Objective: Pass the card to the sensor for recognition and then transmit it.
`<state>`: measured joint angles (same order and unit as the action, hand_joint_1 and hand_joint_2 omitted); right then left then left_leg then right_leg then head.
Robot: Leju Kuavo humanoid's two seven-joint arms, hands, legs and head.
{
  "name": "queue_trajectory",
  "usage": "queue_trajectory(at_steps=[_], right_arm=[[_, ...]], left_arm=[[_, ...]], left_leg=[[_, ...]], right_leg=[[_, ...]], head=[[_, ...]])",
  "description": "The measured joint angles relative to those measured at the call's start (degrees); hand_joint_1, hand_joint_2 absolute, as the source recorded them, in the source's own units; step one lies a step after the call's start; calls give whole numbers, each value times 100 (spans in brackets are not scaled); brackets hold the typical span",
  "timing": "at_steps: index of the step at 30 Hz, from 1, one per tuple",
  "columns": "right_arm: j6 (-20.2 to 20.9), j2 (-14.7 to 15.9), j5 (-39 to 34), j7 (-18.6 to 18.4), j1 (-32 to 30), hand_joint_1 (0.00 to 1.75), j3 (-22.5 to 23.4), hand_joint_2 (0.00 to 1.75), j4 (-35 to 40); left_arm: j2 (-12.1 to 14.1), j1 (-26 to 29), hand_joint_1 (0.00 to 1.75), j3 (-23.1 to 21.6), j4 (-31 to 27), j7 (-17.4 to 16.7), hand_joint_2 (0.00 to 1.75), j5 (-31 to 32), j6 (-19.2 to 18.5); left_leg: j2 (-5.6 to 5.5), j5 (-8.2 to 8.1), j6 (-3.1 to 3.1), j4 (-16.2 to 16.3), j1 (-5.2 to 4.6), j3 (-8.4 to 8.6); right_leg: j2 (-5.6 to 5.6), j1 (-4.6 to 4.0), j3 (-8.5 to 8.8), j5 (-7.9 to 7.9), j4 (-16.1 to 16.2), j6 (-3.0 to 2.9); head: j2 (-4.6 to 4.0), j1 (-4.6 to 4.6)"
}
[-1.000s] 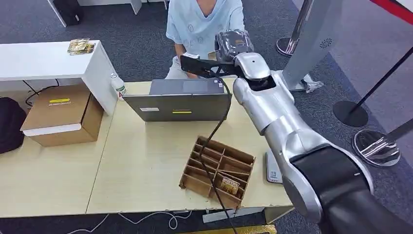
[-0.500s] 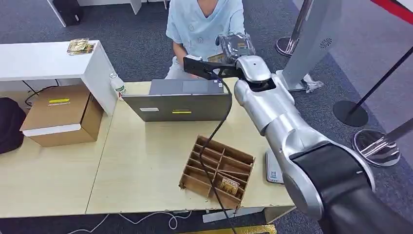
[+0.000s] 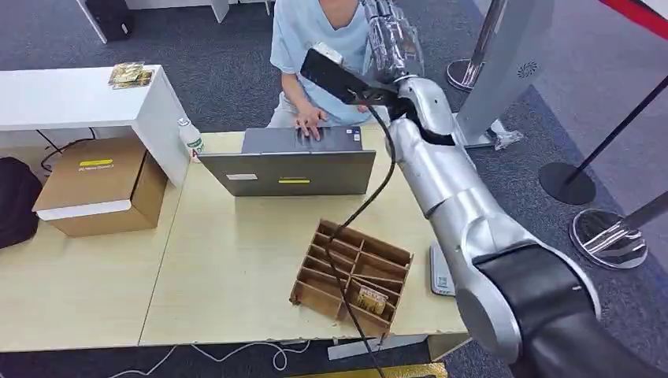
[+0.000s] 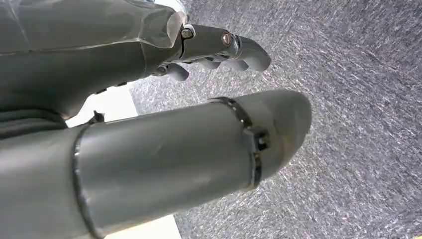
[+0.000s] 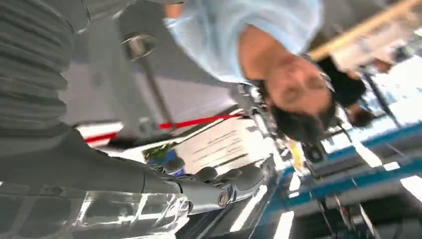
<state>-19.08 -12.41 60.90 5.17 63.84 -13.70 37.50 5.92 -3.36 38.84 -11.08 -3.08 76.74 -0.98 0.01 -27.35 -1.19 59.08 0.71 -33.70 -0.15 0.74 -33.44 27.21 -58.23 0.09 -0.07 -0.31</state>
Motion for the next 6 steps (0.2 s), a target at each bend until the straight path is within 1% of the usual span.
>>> queue_trajectory(at_steps=[2, 3, 6], right_arm=[[252, 9, -1345, 605, -467, 0, 146, 175, 798], [384, 20, -2040, 804, -735, 0, 185, 175, 1266], [730, 127, -3681, 1158, -1531, 0, 190, 175, 2503]], left_arm=[[-2, 1, 0, 31, 2, -44, 0, 0, 9], [-2, 3, 0, 46, 0, -57, 0, 0, 13], [-4, 16, 0, 118, 0, -116, 0, 0, 24]], left_leg=[[-1, 0, 0, 0, 1, 0], [-3, -1, 0, 0, 0, 0], [-6, -4, -1, 0, 0, -1]], right_leg=[[-2, 0, 0, 0, 4, 0], [-4, 0, 0, 1, 4, 1], [-6, 0, 0, 2, 8, 2]], head=[[0, 0], [0, -2], [0, 0]])
